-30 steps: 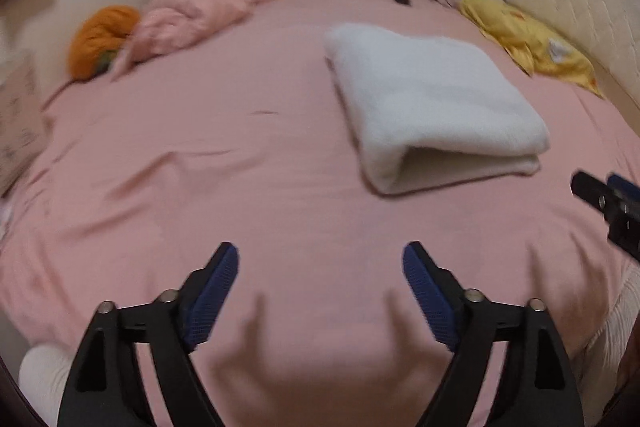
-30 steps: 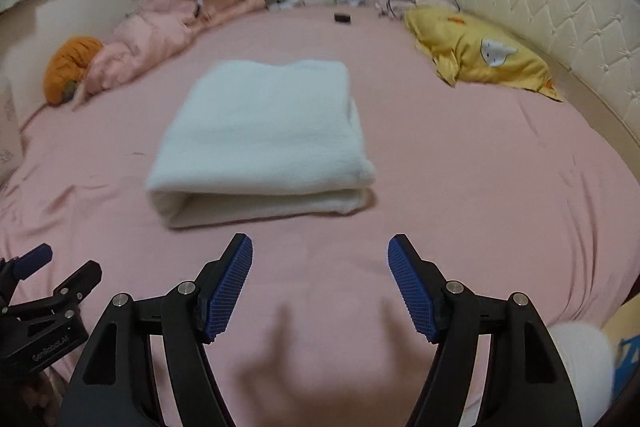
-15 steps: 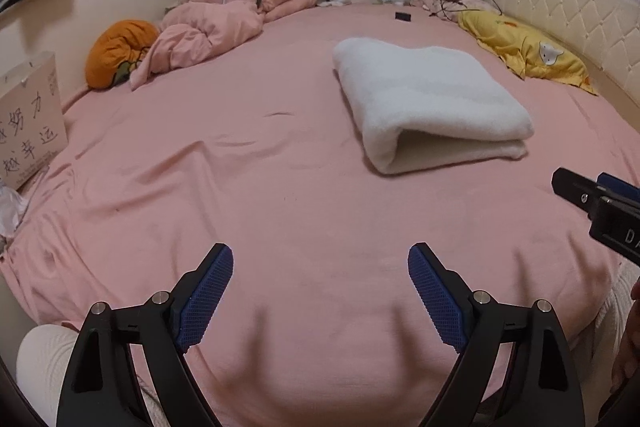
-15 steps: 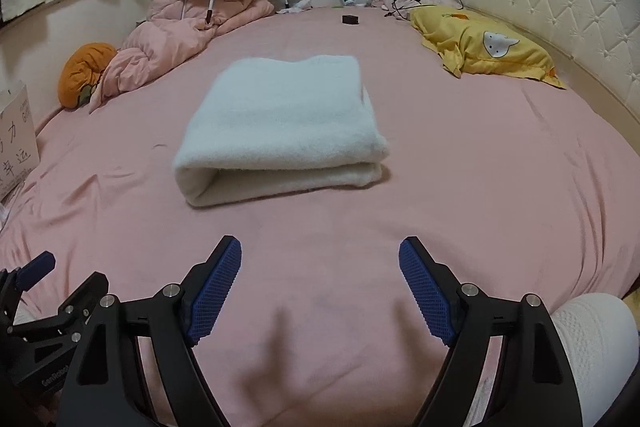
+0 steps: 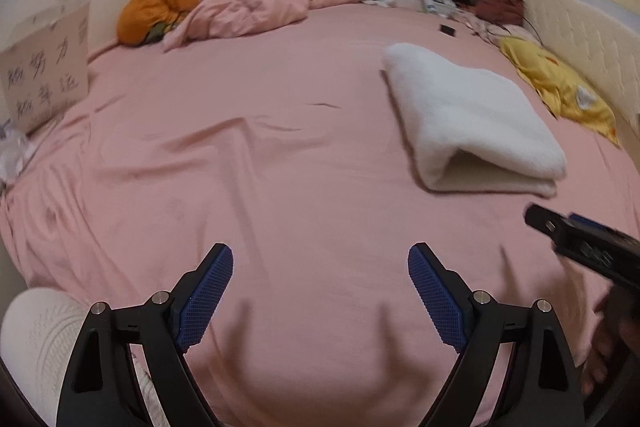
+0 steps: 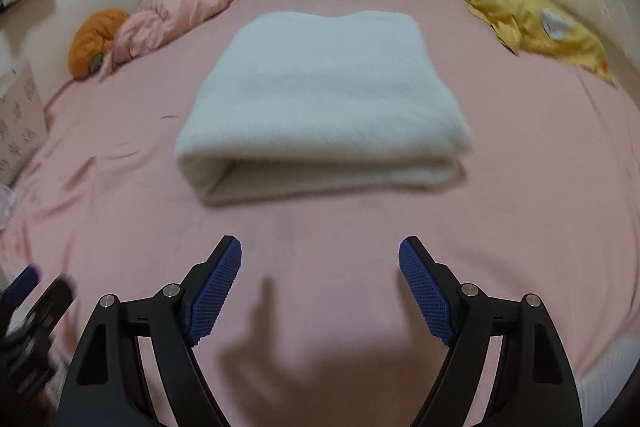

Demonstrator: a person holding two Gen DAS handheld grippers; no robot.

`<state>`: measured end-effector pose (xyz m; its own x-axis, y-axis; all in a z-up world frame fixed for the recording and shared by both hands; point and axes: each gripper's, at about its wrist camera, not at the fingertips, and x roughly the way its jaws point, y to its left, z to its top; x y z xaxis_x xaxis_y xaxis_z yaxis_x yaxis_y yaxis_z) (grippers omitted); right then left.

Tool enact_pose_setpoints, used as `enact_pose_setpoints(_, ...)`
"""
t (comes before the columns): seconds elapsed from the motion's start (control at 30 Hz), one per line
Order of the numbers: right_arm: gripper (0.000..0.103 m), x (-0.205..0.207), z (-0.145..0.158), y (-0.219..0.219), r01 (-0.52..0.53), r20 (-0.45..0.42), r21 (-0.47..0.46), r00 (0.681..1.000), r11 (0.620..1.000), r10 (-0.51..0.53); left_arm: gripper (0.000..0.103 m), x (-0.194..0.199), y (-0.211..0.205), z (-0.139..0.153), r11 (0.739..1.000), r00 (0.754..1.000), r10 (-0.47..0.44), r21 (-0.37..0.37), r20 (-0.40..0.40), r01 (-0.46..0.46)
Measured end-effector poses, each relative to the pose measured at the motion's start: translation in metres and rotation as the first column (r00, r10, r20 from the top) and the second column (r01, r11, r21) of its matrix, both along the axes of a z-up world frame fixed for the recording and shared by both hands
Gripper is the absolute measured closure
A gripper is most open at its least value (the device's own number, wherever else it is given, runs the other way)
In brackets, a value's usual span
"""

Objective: Fold clothes

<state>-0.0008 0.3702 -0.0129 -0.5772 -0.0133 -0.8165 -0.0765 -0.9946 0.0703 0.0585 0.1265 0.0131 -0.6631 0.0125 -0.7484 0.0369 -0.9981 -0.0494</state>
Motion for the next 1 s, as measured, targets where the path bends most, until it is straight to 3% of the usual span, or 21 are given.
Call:
enact_pose_setpoints(0.13, 0.022, -0.043, -0.017, -0.001, 0.041, 0.043, 0.054, 0.998, 0.998, -0.044, 0.014, -0.006, -0.013, -0.009, 0.999, 0.999, 0.030, 0.043, 0.034, -0.031)
enact_pose_setpoints(0.27, 0.022, -0.063, -0.017, 0.009, 0.089, 0.008, 0.072, 0.996, 0.993, -0.089, 0.014, -0.012, -0.020, -0.015, 0.995, 0.998, 0.039, 0.091, 0.057, -0.044)
enact_pose_setpoints(0.33, 0.022, -0.068, -0.033, 0.012, 0.082, 0.066, 0.117, 0.994, 0.990, -0.090, 0.014, -0.016, -0.021, -0.018, 0.992, 0.997, 0.039, 0.113, 0.068, -0.046)
enact_pose_setpoints(0.4, 0.020, -0.067, -0.043, 0.012, 0.035, 0.054, 0.140, 0.998, 0.989, -0.043, 0.014, -0.020, -0.022, -0.020, 0.991, 0.996, 0.038, 0.129, 0.077, -0.048)
enact_pose_setpoints(0.57, 0.020, -0.049, -0.028, 0.019, 0.054, 0.003, 0.048, 0.999, 0.997, -0.054, 0.014, -0.023, -0.023, -0.022, 0.989, 0.996, 0.034, 0.143, 0.082, -0.046)
enact_pose_setpoints(0.6, 0.020, -0.048, -0.041, 0.016, 0.039, 0.050, 0.083, 0.998, 0.996, -0.043, 0.014, -0.023, -0.024, -0.023, 0.987, 0.996, 0.036, 0.155, 0.086, -0.049)
enact_pose_setpoints(0.67, 0.019, -0.047, -0.043, 0.010, -0.003, 0.049, 0.134, 0.999, 0.991, -0.003, 0.014, -0.024, -0.026, -0.023, 0.983, 0.995, 0.039, 0.175, 0.093, -0.055)
enact_pose_setpoints(0.83, 0.018, -0.021, -0.016, 0.034, 0.091, 0.036, -0.087, 0.995, 0.992, -0.088, 0.014, -0.024, -0.029, -0.023, 0.980, 0.994, 0.051, 0.187, 0.094, -0.068)
enact_pose_setpoints(0.93, 0.018, 0.014, -0.010, 0.056, 0.139, 0.016, -0.299, 0.990, 0.944, -0.140, 0.014, -0.024, -0.028, -0.024, 0.978, 0.994, 0.053, 0.196, 0.098, -0.072)
enact_pose_setpoints(1.0, 0.018, 0.024, -0.010, 0.074, 0.202, 0.048, -0.432, 0.978, 0.879, -0.201, 0.014, -0.023, -0.026, -0.024, 0.979, 0.994, 0.049, 0.192, 0.099, -0.068)
